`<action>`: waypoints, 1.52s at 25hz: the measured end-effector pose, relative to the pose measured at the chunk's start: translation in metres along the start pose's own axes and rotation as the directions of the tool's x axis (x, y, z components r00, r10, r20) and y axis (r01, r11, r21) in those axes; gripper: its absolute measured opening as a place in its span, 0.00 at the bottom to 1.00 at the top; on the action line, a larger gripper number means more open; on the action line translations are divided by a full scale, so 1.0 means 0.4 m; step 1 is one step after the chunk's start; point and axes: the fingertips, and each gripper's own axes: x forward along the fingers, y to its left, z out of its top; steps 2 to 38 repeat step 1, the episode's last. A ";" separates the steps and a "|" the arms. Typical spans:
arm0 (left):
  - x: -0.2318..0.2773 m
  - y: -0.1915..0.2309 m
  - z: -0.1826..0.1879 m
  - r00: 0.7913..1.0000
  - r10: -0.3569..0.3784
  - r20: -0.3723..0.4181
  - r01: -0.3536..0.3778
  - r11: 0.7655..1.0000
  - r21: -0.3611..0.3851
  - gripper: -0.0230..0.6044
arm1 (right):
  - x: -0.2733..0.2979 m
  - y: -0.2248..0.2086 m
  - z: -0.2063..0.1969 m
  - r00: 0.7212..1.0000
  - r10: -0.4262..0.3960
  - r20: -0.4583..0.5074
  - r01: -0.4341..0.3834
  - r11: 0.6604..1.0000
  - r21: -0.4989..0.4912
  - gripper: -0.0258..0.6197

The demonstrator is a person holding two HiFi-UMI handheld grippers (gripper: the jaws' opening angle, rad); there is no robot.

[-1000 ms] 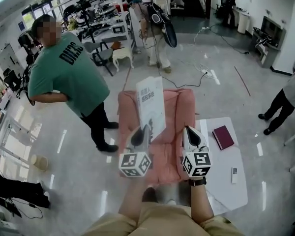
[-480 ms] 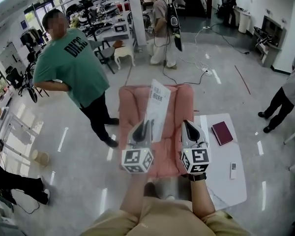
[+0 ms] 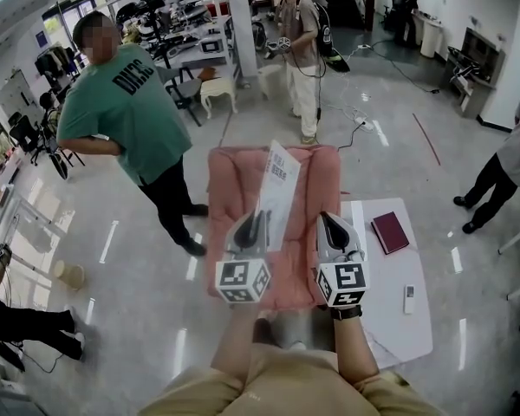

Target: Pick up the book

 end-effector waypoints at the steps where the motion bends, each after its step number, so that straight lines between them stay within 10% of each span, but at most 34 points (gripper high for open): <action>1: 0.001 0.001 -0.002 1.000 -0.002 -0.001 0.002 1.000 0.003 0.10 | 0.002 0.001 -0.001 1.000 -0.001 0.002 0.001 1.000 0.000 0.05; 38: 0.001 0.001 -0.002 1.000 -0.002 -0.001 0.002 1.000 0.003 0.10 | 0.002 0.001 -0.001 1.000 -0.001 0.002 0.001 1.000 0.000 0.05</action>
